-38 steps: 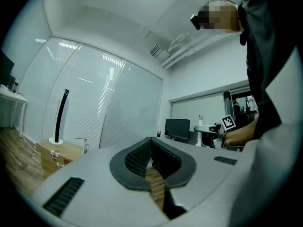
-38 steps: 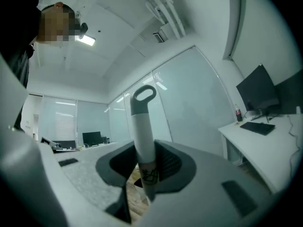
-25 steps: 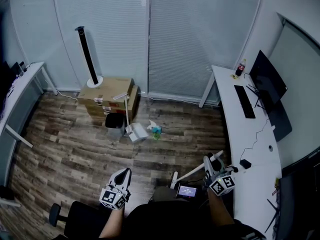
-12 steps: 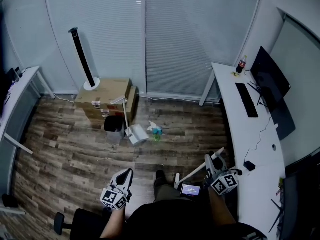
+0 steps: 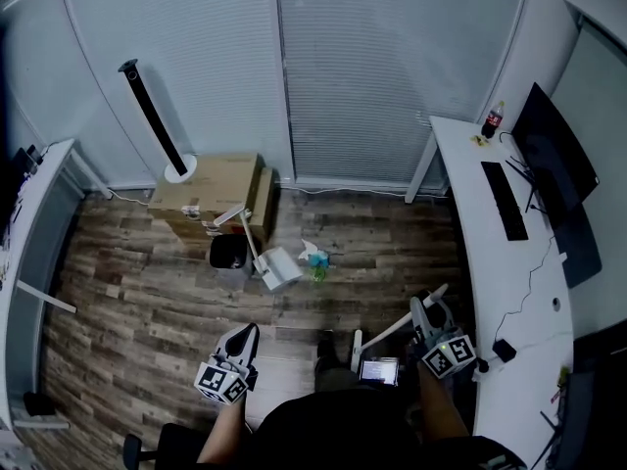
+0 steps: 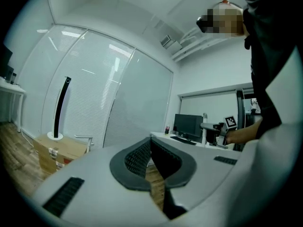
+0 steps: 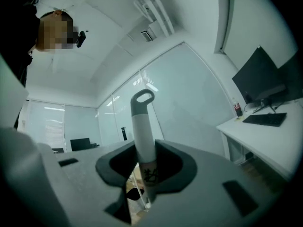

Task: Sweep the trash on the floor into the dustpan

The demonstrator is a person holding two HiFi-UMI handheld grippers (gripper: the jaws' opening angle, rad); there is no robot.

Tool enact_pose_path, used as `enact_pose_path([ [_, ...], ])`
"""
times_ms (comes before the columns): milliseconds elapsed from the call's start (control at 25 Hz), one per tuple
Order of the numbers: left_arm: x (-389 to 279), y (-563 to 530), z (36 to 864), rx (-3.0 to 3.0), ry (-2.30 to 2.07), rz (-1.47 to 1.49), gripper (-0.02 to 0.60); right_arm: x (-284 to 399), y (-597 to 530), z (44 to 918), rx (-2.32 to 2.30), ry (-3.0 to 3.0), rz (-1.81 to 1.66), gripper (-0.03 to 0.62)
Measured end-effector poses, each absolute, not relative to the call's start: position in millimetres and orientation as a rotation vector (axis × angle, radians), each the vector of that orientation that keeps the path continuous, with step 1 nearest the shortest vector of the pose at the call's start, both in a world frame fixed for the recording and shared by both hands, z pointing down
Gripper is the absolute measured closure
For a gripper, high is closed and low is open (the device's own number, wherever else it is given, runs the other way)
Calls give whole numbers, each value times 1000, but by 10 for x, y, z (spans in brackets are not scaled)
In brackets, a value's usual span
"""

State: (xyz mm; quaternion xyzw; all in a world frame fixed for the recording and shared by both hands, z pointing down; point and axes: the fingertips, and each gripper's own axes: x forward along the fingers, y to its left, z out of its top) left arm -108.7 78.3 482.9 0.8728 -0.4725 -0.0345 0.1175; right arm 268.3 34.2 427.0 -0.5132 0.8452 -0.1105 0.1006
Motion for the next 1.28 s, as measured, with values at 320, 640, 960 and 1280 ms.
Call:
enact_pose_path([
  [320, -1197, -285, 4781, 2504, -1436, -36, 586, 2679, -632, 4339, -1410, 2561, -347, 491],
  [640, -1434, -1114, 4847, 2463, -1490, -4, 582, 2663, -1591, 4305, -1379, 2572, -315, 490],
  [960, -1756, -1673, 4747, 2467, -1571, 56, 561, 2554, -2284, 4430, -1397, 2599, -315, 491],
  [1280, -2318, -2406, 5079, 2496, -1551, 357, 540, 2323, -3054, 4579, -1462, 2622, -346, 491],
])
